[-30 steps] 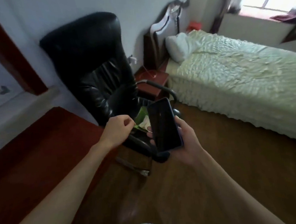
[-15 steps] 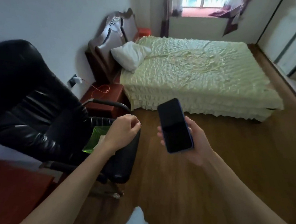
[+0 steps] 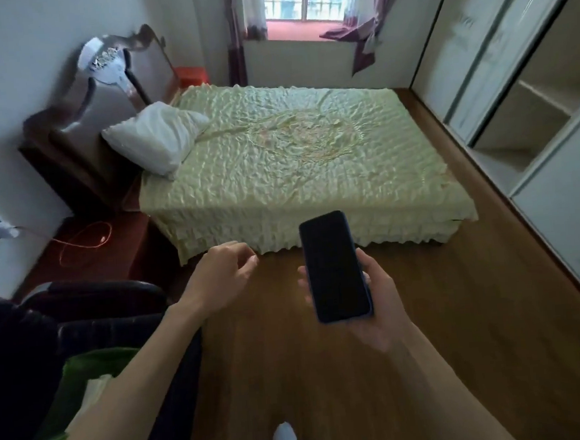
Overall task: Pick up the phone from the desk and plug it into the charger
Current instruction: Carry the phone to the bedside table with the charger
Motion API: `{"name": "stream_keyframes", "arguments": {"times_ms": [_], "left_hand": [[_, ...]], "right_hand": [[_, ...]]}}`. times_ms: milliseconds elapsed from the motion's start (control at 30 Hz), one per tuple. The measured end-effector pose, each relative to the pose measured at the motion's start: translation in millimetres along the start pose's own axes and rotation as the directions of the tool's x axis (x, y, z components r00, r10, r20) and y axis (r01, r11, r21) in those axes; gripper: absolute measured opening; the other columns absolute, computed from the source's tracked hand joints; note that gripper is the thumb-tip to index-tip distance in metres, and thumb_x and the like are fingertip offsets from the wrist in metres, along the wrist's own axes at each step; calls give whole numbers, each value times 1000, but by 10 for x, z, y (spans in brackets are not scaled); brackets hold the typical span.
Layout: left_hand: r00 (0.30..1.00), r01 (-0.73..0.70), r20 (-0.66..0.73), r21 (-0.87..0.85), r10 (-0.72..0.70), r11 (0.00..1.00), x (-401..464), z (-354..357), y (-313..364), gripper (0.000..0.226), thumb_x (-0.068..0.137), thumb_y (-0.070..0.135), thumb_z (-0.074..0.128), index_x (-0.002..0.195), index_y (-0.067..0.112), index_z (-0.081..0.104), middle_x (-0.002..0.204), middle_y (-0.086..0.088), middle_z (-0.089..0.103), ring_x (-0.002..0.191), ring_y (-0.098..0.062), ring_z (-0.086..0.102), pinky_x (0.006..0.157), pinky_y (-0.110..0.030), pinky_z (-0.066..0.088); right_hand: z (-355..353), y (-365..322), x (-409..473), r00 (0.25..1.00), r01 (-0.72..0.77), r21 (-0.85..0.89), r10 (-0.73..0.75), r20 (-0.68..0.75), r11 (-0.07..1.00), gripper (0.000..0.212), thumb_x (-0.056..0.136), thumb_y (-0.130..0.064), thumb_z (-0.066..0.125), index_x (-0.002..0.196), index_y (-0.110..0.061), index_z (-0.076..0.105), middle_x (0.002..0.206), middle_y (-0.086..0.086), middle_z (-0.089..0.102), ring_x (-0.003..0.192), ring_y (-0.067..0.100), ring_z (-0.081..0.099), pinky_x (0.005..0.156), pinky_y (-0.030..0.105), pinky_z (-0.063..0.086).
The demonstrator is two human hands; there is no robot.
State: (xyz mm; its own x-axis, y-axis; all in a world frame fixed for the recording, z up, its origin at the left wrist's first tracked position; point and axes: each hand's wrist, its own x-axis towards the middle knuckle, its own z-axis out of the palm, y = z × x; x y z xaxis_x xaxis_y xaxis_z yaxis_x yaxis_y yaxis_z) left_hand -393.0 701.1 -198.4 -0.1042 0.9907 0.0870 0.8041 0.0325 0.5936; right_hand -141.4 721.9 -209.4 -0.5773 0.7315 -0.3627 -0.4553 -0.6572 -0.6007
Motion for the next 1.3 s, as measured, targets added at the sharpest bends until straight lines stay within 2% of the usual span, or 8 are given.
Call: {"name": "stream_keyframes", "arguments": {"times_ms": [233, 400, 533, 667, 767, 900, 1133, 1300], "left_hand": [[998, 67, 15, -51, -66, 996, 1125, -62, -28, 19, 95, 28, 60, 90, 16, 73, 82, 6, 68, 80, -10, 63, 71, -27, 47], [986, 166, -5, -30, -167, 986, 1811, -116, -306, 20, 94, 30, 61, 93, 15, 74, 88, 4, 68, 84, -11, 63, 77, -29, 50], [946, 300, -124, -23, -301, 954, 2350, -299, -642, 18, 93, 28, 62, 92, 15, 74, 88, 3, 68, 83, -12, 62, 76, -28, 46], [852, 465, -239, -65, -466, 883, 2756, -562, -875, 19, 94, 28, 61, 97, 15, 75, 95, 3, 69, 87, -11, 61, 78, -25, 43], [759, 559, -327, -117, -563, 821, 2952, -766, -1027, 19, 94, 31, 61, 98, 18, 75, 97, 4, 69, 92, -9, 60, 80, -24, 43], [634, 654, -406, -173, -658, 737, 2952, -931, -1324, 16, 94, 31, 61, 93, 21, 73, 94, 7, 70, 87, -5, 61, 71, -15, 40], [434, 774, -460, -250, -775, 582, 2922, -1169, -2144, 18, 93, 33, 61, 94, 21, 74, 97, 7, 69, 93, -12, 63, 87, -34, 50], [380, 775, -481, -301, -790, 556, 3127, -1472, -3005, 18, 95, 32, 59, 97, 20, 73, 97, 4, 69, 93, -13, 62, 80, -29, 45]], "right_hand": [[-112, -725, 1007, 999, 36, 72, -37, 23, 997, 63, 102, -51, 36, 145, -5, 49, 149, 31, 43, 122, 39, 55, 102, 49, 46], [-8, -1130, 2089, 996, -57, 37, 55, 70, 998, 64, 102, -51, 38, 144, -4, 49, 150, 32, 41, 120, 39, 56, 101, 50, 47], [173, -1485, 3041, 980, -147, -69, 155, 124, 987, 63, 101, -49, 40, 143, -3, 50, 147, 31, 45, 119, 39, 56, 100, 51, 47], [441, -1757, 3891, 929, -286, -138, 310, 203, 948, 61, 101, -47, 40, 141, -2, 53, 146, 31, 48, 116, 39, 59, 88, 46, 57], [665, -1860, 4490, 878, -360, -218, 408, 249, 907, 61, 101, -48, 42, 143, -5, 51, 147, 31, 46, 123, 39, 54, 91, 48, 54], [989, -1747, 5134, 797, -449, -329, 539, 272, 831, 62, 99, -49, 45, 143, -7, 52, 146, 27, 50, 128, 38, 53, 90, 49, 54], [1728, -1171, 6063, 681, -489, -512, 676, 282, 706, 55, 96, -48, 44, 122, -7, 71, 123, 25, 68, 108, 38, 69, 96, 52, 50], [2349, -742, 6802, 615, -495, -606, 743, 262, 623, 63, 100, -49, 40, 142, -3, 52, 133, 29, 56, 111, 41, 62, 87, 47, 55]]}}
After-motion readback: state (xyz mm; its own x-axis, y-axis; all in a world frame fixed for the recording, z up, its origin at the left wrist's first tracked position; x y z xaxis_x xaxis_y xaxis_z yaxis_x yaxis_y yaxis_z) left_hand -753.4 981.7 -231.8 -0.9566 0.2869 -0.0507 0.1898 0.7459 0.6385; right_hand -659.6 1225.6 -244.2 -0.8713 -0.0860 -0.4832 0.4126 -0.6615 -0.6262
